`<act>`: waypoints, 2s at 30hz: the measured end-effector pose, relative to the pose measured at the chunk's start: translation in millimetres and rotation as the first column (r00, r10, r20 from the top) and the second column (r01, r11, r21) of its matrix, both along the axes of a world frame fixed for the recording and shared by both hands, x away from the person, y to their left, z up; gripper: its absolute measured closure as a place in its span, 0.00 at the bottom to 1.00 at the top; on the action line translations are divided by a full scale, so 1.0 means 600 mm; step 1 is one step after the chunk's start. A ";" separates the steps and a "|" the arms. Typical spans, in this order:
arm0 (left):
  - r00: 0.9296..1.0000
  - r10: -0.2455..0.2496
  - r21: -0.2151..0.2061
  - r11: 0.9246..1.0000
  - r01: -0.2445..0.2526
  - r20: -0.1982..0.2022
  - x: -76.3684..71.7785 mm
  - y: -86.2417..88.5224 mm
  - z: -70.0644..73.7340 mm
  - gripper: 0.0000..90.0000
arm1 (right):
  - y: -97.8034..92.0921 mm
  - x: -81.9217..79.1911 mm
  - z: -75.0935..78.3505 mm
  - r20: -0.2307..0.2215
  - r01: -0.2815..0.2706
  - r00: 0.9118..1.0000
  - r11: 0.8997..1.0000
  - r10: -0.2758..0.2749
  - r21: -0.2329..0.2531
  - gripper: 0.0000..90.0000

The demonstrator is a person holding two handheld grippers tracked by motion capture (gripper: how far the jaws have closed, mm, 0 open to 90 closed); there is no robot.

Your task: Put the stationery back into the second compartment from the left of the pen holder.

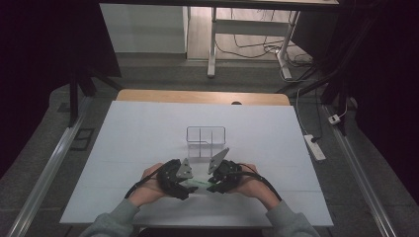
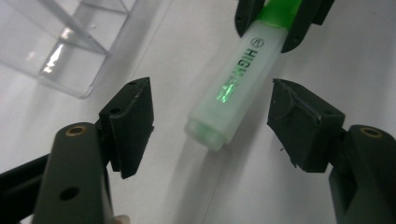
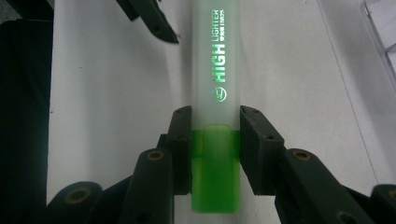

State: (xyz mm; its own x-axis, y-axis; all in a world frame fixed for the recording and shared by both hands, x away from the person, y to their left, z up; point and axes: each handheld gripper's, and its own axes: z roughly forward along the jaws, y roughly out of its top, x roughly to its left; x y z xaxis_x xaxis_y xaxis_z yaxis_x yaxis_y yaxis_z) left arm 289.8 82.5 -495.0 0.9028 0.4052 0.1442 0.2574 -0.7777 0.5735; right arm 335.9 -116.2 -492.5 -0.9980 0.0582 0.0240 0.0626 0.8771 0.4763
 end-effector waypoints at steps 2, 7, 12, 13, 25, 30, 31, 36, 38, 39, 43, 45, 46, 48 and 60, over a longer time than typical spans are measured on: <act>1.000 -0.016 0.007 1.000 0.016 -0.009 0.002 -0.005 -0.002 0.37 | 0.002 -0.001 -0.001 -0.002 0.000 1.000 1.000 0.000 -0.003 0.74; 0.998 -0.059 0.034 0.998 0.060 -0.030 0.004 -0.015 -0.010 0.42 | 0.007 -0.005 -0.002 0.014 -0.040 0.999 0.999 0.041 -0.010 0.74; 0.995 -0.097 0.045 0.994 0.098 -0.039 0.002 -0.020 -0.015 0.53 | 0.009 -0.008 -0.001 0.032 -0.070 0.997 0.997 0.070 -0.018 0.74; 0.994 -0.102 0.046 0.994 0.103 -0.041 0.001 -0.021 -0.015 0.55 | 0.009 -0.008 0.000 0.032 -0.071 0.997 0.997 0.071 -0.014 0.74; 0.983 -0.178 0.060 0.982 0.181 -0.056 -0.007 -0.026 -0.020 0.71 | 0.005 -0.013 0.005 0.042 -0.110 0.993 0.994 0.110 -0.012 0.71; 0.984 -0.169 0.036 0.985 0.171 -0.049 -0.006 -0.021 -0.019 0.72 | 0.000 -0.010 0.009 0.048 -0.093 0.995 0.996 0.092 0.010 0.68; 0.985 -0.167 0.035 0.985 0.169 -0.046 -0.006 -0.020 -0.019 0.72 | -0.001 -0.009 0.010 0.054 -0.083 0.995 0.996 0.082 0.021 0.65; 0.992 -0.128 0.004 0.992 0.128 -0.021 -0.003 -0.007 -0.016 0.72 | -0.014 -0.006 0.029 0.078 0.013 0.997 0.994 -0.021 0.105 0.52; 0.994 -0.112 -0.007 0.994 0.112 -0.012 -0.001 -0.001 -0.015 0.72 | -0.023 -0.001 0.036 0.090 0.047 0.994 0.988 -0.061 0.144 0.49; 0.995 -0.104 -0.011 0.995 0.104 -0.007 -0.001 0.001 -0.014 0.72 | -0.028 0.001 0.039 0.094 0.072 0.992 0.983 -0.088 0.167 0.48; 0.998 -0.065 -0.057 0.996 0.064 -0.003 0.003 0.017 -0.011 0.72 | -0.051 0.007 0.050 0.102 0.166 0.975 0.951 -0.198 0.260 0.46; 0.999 -0.036 -0.073 0.997 0.036 0.002 0.005 0.025 -0.011 0.72 | -0.063 0.011 0.055 0.107 0.206 0.963 0.932 -0.247 0.300 0.46; 1.000 -0.029 -0.075 0.997 0.029 0.005 0.006 0.027 -0.010 0.72 | -0.068 0.012 0.057 0.101 0.228 0.956 0.917 -0.274 0.327 0.46; 1.000 -0.006 -0.096 0.995 0.007 0.012 0.006 0.034 -0.008 0.72 | -0.076 0.015 0.061 0.087 0.262 0.946 0.898 -0.311 0.354 0.44; 0.996 0.082 -0.175 0.982 -0.074 0.036 0.008 0.058 -0.002 0.72 | -0.097 0.021 0.057 0.046 0.355 0.912 0.841 -0.407 0.408 0.40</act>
State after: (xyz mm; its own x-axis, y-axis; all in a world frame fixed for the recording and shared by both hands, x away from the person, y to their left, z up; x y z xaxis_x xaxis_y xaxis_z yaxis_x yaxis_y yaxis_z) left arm 294.5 117.5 -496.4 0.8618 0.4965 0.1037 0.2855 -0.6440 0.7098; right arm 348.8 -174.3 -458.6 -0.8947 0.4466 0.0001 0.2710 0.5428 0.7949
